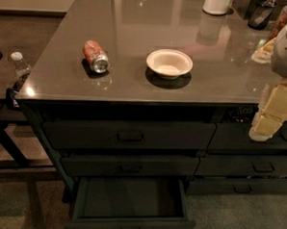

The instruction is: Close bottom drawer

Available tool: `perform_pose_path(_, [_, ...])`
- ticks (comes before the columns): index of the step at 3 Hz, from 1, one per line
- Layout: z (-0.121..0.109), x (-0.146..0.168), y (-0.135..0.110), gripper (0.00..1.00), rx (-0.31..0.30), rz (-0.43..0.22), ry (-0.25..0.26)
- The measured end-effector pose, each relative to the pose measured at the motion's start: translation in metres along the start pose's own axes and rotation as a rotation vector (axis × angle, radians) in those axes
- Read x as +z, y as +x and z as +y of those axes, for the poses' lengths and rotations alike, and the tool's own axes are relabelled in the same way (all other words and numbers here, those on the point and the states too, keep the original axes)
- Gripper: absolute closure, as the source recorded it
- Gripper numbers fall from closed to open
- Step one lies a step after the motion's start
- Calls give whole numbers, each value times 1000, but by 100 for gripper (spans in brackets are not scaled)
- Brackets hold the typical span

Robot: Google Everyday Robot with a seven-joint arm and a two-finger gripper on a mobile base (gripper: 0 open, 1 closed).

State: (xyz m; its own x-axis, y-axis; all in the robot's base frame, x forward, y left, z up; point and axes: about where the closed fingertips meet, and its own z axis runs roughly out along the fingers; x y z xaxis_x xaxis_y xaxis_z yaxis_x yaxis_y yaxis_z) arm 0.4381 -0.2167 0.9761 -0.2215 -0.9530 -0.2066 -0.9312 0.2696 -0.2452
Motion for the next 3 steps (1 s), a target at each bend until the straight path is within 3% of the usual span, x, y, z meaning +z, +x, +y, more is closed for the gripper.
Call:
perform_pose_path(1, [0, 0, 0, 0, 0, 0, 0])
perform_pose_path(3, [0, 0, 0, 42, 0, 0, 0])
